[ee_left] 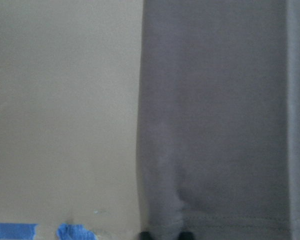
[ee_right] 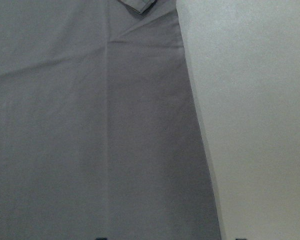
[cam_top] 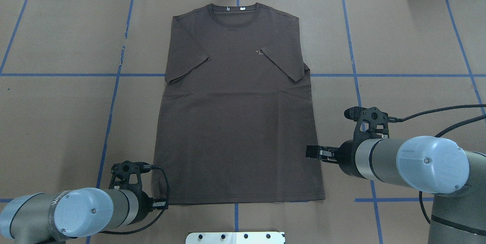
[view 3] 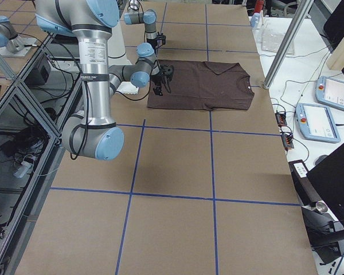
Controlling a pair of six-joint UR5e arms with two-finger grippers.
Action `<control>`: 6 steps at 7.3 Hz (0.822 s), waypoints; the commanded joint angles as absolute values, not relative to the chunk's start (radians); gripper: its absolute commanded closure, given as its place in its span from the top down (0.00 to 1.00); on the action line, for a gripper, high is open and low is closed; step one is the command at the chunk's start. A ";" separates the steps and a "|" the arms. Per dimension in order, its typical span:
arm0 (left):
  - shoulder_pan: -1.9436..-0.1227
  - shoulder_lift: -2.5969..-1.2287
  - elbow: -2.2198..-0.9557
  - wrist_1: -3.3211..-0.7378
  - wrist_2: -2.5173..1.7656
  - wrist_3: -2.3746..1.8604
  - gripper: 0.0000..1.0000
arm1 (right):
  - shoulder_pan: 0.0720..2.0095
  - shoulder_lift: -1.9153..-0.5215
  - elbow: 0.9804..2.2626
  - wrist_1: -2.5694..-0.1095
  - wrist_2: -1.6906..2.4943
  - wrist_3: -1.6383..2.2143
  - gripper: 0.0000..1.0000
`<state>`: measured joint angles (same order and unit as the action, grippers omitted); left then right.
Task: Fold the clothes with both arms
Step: 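Grasp the hem corners nearest the robot with both grippers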
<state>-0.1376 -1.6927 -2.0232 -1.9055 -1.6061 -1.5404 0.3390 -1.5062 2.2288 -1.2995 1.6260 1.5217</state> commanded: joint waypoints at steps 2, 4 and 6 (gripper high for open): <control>-0.149 -1.692 -2.051 -1.905 -1.605 -1.542 0.00 | 0.331 -1.532 2.229 -1.299 1.615 1.532 0.82; -0.149 -1.698 -2.117 -1.860 -1.606 -1.546 0.00 | 0.212 -1.534 2.223 -1.313 1.480 1.704 0.61; -0.146 -1.700 -2.166 -1.821 -1.609 -1.551 0.00 | 0.092 -1.534 2.209 -1.345 1.347 1.814 0.61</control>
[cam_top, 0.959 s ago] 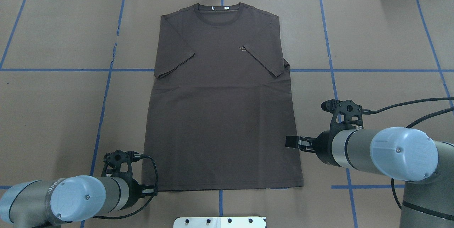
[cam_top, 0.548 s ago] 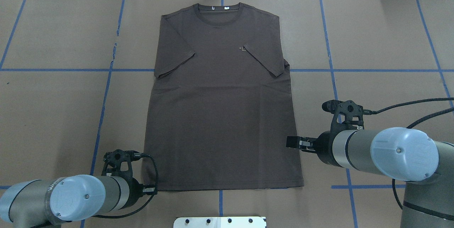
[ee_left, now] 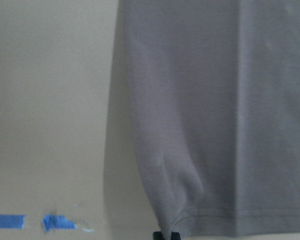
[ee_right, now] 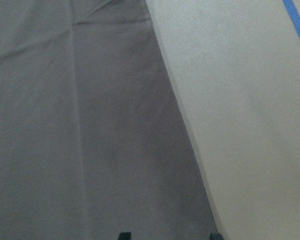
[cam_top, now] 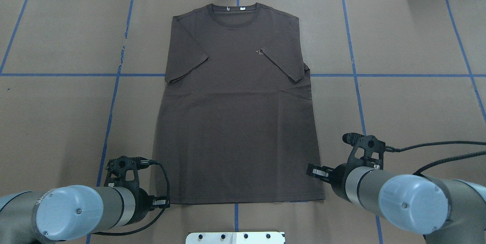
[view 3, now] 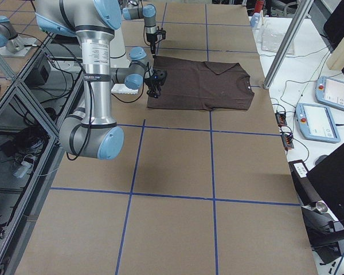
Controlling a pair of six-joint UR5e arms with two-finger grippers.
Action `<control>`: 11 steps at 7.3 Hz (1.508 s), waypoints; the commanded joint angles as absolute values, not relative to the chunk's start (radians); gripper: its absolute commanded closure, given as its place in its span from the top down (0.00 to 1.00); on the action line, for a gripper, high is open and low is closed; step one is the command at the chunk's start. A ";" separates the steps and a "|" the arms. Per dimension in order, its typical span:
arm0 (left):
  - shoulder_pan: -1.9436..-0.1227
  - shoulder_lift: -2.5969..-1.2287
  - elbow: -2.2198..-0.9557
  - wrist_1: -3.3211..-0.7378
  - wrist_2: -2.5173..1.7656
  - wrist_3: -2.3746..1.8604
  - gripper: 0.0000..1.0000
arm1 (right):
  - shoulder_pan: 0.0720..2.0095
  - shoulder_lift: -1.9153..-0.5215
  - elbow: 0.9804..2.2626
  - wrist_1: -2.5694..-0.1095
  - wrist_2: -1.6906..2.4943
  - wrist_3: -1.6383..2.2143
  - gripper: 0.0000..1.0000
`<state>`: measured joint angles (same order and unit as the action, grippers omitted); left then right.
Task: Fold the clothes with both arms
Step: 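Grasp the hem corners nearest the robot with both grippers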
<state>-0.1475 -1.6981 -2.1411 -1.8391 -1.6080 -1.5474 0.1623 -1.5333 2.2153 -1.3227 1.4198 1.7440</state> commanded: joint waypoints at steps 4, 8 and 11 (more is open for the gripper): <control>-0.147 -1.713 -2.168 -1.821 -1.611 -1.551 0.00 | 0.038 -1.528 2.146 -1.359 1.272 1.890 0.58; -0.146 -1.715 -2.169 -1.821 -1.612 -1.551 0.00 | 0.038 -1.536 2.117 -1.358 1.269 1.893 0.58; -0.147 -1.713 -2.171 -1.821 -1.611 -1.551 0.00 | 0.032 -1.536 2.102 -1.358 1.262 1.896 0.58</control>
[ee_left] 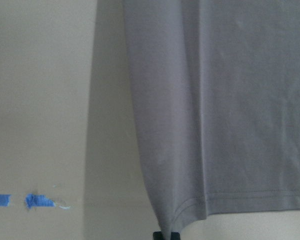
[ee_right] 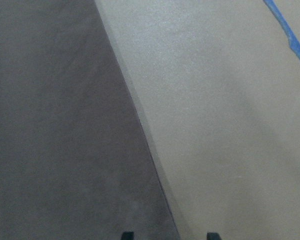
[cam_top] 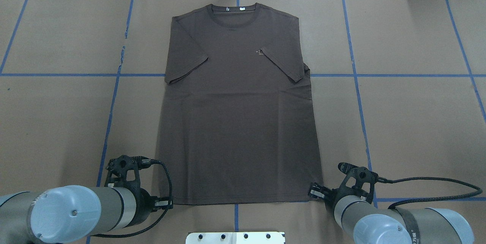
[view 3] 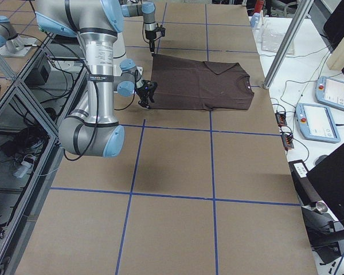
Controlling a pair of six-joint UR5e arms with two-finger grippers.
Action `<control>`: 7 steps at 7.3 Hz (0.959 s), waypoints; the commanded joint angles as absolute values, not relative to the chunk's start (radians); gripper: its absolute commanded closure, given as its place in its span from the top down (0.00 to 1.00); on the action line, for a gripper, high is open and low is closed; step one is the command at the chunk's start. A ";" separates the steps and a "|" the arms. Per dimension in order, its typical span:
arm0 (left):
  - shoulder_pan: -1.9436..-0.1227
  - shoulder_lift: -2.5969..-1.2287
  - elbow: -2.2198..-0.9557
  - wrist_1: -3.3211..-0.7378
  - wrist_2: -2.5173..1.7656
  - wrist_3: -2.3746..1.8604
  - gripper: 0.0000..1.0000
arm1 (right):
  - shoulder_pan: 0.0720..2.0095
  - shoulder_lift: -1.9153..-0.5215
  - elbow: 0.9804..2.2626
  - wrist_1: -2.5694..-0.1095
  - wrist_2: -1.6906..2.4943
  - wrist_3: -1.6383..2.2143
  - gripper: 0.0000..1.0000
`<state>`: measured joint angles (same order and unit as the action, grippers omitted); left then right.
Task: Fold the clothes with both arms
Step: 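Grasp the hem corners nearest the robot with both grippers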
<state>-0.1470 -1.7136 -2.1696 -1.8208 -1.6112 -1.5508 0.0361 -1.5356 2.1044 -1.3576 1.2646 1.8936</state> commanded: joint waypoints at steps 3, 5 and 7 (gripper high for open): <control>-0.147 -1.713 -2.172 -1.821 -1.611 -1.551 0.00 | 0.026 -1.531 2.102 -1.358 1.243 1.898 0.44; -0.147 -1.713 -2.174 -1.821 -1.611 -1.551 0.00 | 0.020 -1.534 2.102 -1.358 1.244 1.898 0.44; -0.147 -1.713 -2.174 -1.821 -1.611 -1.551 0.00 | 0.011 -1.534 2.102 -1.358 1.243 1.898 0.46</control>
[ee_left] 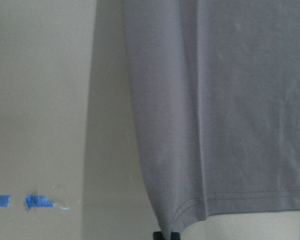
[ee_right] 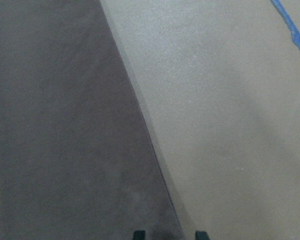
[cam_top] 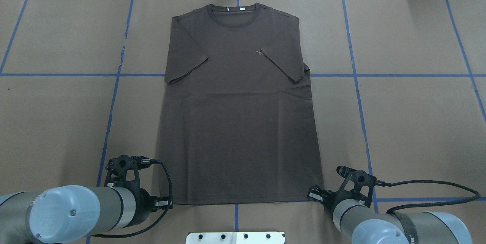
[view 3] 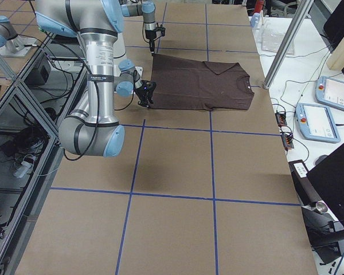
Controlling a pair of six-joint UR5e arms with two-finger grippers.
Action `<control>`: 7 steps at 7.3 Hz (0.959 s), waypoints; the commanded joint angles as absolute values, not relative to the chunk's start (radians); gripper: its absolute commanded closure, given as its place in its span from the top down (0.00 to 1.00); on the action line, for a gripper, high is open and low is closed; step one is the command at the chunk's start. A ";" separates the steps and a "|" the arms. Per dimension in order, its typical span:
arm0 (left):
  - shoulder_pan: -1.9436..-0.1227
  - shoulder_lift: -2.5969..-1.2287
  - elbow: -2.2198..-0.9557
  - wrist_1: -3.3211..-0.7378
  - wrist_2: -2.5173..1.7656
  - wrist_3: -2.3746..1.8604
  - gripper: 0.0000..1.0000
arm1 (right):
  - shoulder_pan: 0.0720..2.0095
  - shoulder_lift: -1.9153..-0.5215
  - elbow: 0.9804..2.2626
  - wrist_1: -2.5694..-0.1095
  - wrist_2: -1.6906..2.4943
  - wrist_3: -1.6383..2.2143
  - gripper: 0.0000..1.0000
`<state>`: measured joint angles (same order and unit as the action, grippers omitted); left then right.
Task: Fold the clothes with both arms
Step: 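Grasp the hem corners nearest the robot with both grippers, then lift the hem with both grippers and fold it toward the collar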
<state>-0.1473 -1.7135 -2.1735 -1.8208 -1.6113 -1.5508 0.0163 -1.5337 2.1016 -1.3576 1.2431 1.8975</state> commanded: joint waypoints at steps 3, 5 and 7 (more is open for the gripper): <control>-0.147 -1.713 -2.174 -1.821 -1.611 -1.551 0.00 | 0.005 -1.536 2.102 -1.359 1.232 1.898 0.40; -0.147 -1.713 -2.174 -1.821 -1.611 -1.551 0.00 | 0.006 -1.536 2.102 -1.359 1.232 1.898 0.00; -0.147 -1.713 -2.174 -1.821 -1.611 -1.551 0.00 | 0.008 -1.542 2.102 -1.359 1.223 1.898 0.00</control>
<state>-0.1472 -1.7135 -2.1736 -1.8208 -1.6107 -1.5508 0.0064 -1.5379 2.1016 -1.3591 1.2289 1.8975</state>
